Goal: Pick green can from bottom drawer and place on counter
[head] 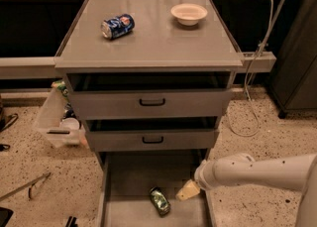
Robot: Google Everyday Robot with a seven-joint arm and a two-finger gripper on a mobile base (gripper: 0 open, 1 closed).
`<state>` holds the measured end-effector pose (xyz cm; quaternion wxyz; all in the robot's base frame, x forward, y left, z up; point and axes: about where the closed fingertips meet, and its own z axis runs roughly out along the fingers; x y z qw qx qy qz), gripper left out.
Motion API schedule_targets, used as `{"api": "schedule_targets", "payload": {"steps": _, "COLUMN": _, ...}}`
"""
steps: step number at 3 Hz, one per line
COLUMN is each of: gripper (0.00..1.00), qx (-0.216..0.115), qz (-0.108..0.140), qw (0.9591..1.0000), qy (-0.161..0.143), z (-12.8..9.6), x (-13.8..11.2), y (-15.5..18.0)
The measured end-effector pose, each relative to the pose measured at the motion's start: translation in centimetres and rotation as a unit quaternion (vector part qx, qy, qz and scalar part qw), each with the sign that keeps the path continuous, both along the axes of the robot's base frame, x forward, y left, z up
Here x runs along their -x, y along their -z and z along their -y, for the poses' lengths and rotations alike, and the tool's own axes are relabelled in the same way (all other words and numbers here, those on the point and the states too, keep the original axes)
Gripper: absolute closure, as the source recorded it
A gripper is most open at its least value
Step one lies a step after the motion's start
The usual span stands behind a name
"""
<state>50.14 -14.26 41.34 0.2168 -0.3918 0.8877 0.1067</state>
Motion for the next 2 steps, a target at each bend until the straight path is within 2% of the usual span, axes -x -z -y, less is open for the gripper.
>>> {"api": "schedule_targets", "payload": {"steps": 1, "gripper": 0.0, "qx": 0.008, "qz": -0.003, "qw": 0.9999, "qy": 0.007, "z": 0.2, "x": 0.1, "y": 2.3}}
{"api": "schedule_targets", "payload": {"steps": 2, "gripper": 0.0, "qx": 0.013, "qz": -0.014, "qw": 0.9998, "qy": 0.006, "z": -0.9, "x": -0.4, "y": 8.1}}
